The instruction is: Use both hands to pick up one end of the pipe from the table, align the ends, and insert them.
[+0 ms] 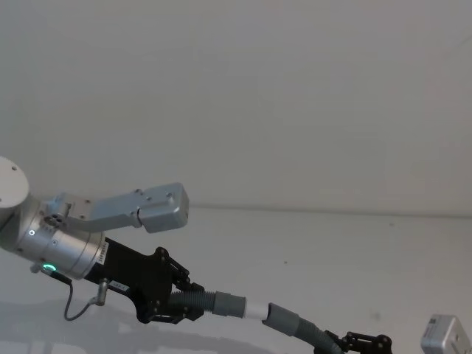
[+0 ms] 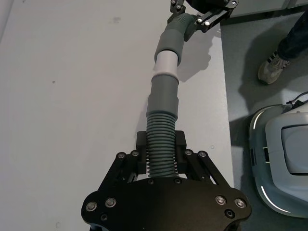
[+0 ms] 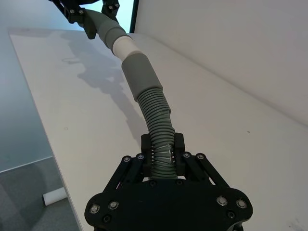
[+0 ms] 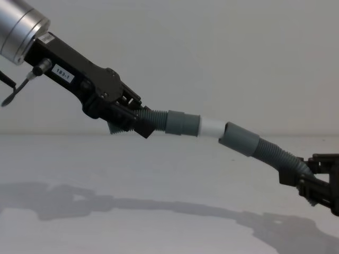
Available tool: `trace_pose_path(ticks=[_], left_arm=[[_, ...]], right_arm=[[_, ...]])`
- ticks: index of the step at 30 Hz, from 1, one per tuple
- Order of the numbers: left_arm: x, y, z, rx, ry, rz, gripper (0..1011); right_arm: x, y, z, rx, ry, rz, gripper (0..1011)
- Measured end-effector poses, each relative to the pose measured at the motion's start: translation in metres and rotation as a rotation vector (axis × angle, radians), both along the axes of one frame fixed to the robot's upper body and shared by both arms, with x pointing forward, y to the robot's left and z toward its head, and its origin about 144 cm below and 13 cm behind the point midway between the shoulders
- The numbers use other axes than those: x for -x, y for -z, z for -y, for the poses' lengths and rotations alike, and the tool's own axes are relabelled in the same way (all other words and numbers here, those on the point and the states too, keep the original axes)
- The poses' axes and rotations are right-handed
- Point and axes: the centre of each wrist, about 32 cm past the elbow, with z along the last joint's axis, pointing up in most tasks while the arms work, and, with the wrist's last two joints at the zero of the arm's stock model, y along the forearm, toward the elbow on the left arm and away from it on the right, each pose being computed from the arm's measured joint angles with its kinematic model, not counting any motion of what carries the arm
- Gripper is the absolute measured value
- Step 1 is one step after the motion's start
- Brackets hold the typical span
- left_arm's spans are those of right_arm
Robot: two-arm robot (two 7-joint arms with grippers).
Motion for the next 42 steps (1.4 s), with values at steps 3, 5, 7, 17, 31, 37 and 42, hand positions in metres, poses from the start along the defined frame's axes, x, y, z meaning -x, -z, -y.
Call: trace_pose_path(ticks=[3,5,7,17,31,37,42], left_arm=[[0.000,0.000,0.000,-0.001,0.000,0.001,299],[0.000,-0.001,0.001,-0.002,0.002,0.001,299],[0.000,-0.001,0.001,-0.002,0.003,0.002,299],[-0.005,-0.002,0.005,-0.011,0.015,-0.002,299],[-0.010,-0.005,0.011,-0.057,0.023,-0.008,299],[-0.010,-0.008,0.013,-0.079,0.015,-0.008,299],[-0.010,-0.012,0.014,-0.100,0.006,-0.002,299]], right_arm=[[0.000,0.000,0.000,0.000,0.000,0.000,232],[0.000,0.000,0.000,0.000,0.000,0.000,233],[0.000,0.000,0.000,0.000,0.000,0.000,232],[0.000,0.000,0.000,0.000,0.000,0.000,233],[0.000,0.000,0.000,0.000,0.000,0.000,233],[0.000,0.000,0.000,0.000,0.000,0.000,233],[0.000,0.000,0.000,0.000,0.000,0.000,232]])
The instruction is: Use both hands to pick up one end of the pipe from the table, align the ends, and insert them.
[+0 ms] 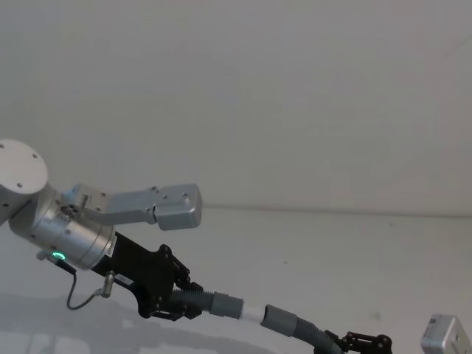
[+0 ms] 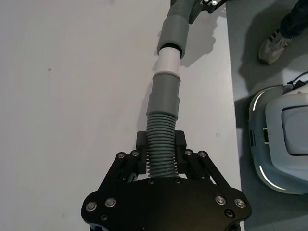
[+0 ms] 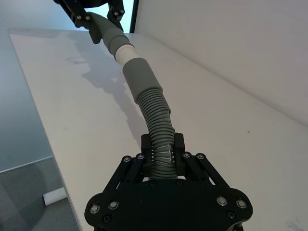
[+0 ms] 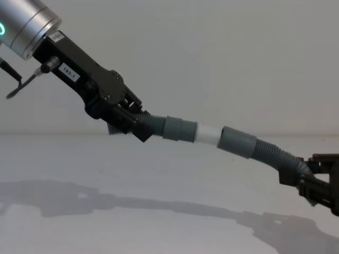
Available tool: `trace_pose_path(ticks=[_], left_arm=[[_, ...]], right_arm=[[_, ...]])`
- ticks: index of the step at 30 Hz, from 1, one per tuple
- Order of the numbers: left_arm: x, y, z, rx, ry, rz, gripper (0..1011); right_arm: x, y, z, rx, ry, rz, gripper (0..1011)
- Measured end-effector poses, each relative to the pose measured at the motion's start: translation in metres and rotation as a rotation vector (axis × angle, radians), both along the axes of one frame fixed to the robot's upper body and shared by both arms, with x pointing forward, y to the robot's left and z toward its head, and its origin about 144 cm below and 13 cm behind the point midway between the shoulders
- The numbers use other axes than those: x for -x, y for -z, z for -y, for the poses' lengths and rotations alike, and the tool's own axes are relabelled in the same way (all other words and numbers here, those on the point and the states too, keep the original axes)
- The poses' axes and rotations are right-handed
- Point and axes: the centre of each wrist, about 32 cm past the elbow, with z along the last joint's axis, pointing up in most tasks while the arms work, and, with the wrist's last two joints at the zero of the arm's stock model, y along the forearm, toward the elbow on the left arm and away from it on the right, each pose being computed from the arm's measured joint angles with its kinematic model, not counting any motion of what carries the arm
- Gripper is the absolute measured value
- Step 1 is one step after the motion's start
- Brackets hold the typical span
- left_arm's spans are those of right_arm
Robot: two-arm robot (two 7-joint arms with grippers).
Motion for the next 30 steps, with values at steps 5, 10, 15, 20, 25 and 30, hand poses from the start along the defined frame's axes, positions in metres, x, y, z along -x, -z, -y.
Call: trace_pose_path(ticks=[5,10,15,20,25,30], left_arm=[[-0.001,-0.006,0.003,-0.021,-0.002,0.014,299],[-0.004,-0.011,0.007,-0.036,0.003,0.025,299],[-0.006,-0.014,0.011,-0.041,0.013,0.034,299],[-0.009,-0.017,0.015,-0.041,0.026,0.041,299],[-0.009,-0.018,0.017,-0.040,0.033,0.046,299],[-0.008,-0.019,0.018,-0.037,0.038,0.051,299]], right_arm=[[0.000,0.000,0.000,0.000,0.000,0.000,233],[0.000,0.000,0.000,0.000,0.000,0.000,232],[0.000,0.000,0.000,0.000,0.000,0.000,232],[0.000,0.000,0.000,0.000,0.000,0.000,232],[0.000,0.000,0.000,0.000,0.000,0.000,233],[0.000,0.000,0.000,0.000,0.000,0.000,232]])
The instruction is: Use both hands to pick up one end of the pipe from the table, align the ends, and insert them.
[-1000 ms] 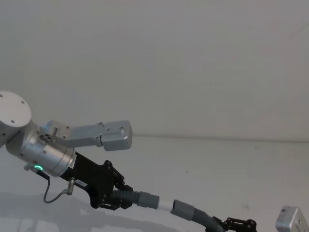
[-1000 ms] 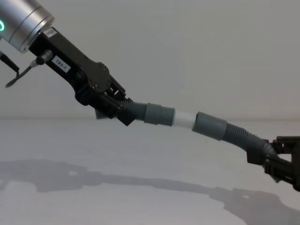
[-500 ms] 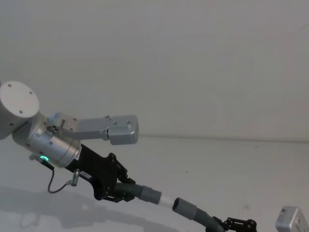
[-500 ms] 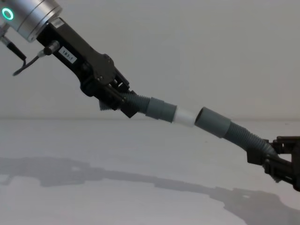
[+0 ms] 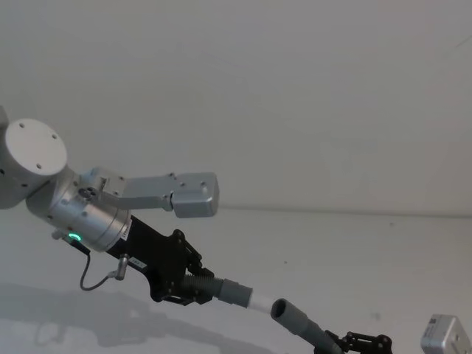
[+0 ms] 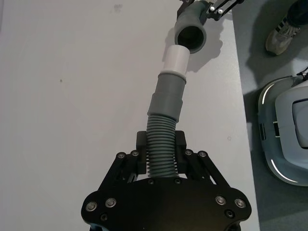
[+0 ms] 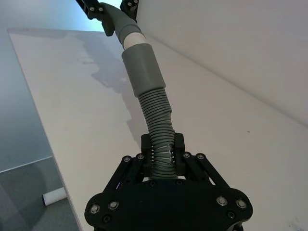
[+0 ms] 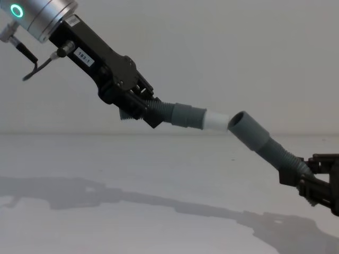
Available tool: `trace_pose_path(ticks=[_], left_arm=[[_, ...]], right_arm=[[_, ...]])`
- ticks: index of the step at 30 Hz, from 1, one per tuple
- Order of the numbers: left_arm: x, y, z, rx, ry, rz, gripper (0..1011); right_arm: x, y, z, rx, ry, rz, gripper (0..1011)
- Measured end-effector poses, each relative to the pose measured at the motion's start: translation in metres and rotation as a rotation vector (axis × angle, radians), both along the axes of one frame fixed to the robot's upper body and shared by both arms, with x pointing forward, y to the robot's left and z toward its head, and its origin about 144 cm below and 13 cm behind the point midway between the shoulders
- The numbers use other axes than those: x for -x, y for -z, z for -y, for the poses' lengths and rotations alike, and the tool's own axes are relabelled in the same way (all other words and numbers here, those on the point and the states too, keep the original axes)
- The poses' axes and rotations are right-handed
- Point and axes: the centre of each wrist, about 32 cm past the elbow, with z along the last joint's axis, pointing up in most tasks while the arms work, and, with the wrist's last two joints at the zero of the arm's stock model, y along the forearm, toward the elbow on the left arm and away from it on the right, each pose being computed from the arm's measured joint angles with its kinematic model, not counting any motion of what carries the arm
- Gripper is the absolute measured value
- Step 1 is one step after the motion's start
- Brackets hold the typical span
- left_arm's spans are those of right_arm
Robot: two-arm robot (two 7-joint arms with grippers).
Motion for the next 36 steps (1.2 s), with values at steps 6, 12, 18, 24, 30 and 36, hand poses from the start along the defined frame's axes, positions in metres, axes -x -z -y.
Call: trace_pose_path(ticks=[6,12,18,24,30,36], left_arm=[[0.003,-0.001,-0.001,0.002,-0.006,0.003,299],[0.008,-0.001,-0.002,0.002,-0.019,0.005,299],[0.013,0.000,-0.005,0.000,-0.034,0.007,299],[0.017,0.000,-0.008,0.000,-0.049,0.008,299],[0.021,0.000,-0.010,-0.001,-0.063,0.010,299],[0.024,0.000,-0.013,-0.003,-0.074,0.013,299]], right_arm=[[0.000,0.000,0.000,0.000,0.000,0.000,232],[0.000,0.000,0.000,0.000,0.000,0.000,233],[0.000,0.000,0.000,0.000,0.000,0.000,233],[0.000,0.000,0.000,0.000,0.000,0.000,233],[0.000,0.000,0.000,0.000,-0.003,-0.001,233],[-0.001,0.000,0.000,0.001,-0.007,-0.005,232]])
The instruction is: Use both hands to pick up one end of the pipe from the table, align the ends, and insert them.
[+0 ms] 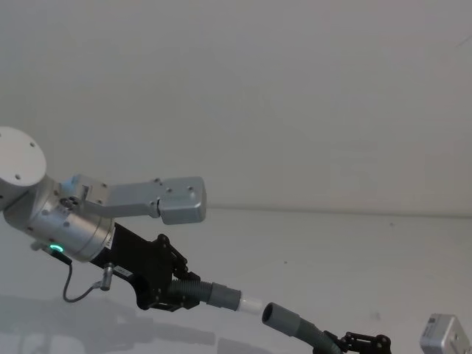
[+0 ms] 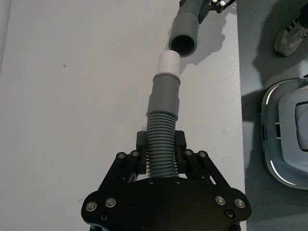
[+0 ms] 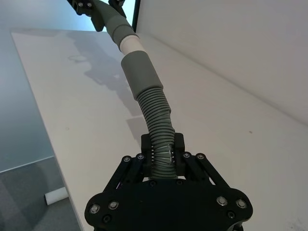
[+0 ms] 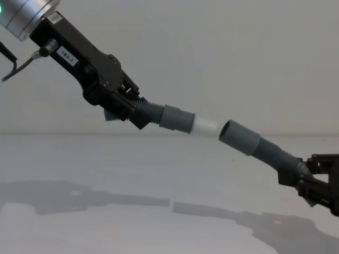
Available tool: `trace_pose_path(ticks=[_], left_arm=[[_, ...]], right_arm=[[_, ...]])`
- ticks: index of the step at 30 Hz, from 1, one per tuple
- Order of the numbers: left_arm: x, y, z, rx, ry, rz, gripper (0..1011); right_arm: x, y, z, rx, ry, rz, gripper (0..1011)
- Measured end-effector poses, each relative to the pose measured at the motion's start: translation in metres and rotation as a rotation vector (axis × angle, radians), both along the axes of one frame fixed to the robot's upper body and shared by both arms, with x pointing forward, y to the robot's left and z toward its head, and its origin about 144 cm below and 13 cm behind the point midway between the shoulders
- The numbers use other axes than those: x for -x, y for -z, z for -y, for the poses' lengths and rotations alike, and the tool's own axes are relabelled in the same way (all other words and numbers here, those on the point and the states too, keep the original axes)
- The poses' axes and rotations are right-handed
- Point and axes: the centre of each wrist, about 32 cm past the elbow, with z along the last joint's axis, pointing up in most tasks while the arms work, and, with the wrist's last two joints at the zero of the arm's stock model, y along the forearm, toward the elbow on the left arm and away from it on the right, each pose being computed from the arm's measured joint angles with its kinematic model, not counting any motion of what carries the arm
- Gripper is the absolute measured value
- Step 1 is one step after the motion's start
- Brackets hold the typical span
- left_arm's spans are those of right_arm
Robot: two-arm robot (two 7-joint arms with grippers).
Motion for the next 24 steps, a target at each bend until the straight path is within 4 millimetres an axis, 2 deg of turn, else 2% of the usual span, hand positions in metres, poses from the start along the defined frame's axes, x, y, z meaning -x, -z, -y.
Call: trace_pose_path(ticks=[24], left_arm=[[0.0011,0.0016,-0.0039,0.007,-0.004,0.002,299]], right_arm=[[-0.0016,-0.0020,-0.0036,0.018,0.008,-0.023,233]])
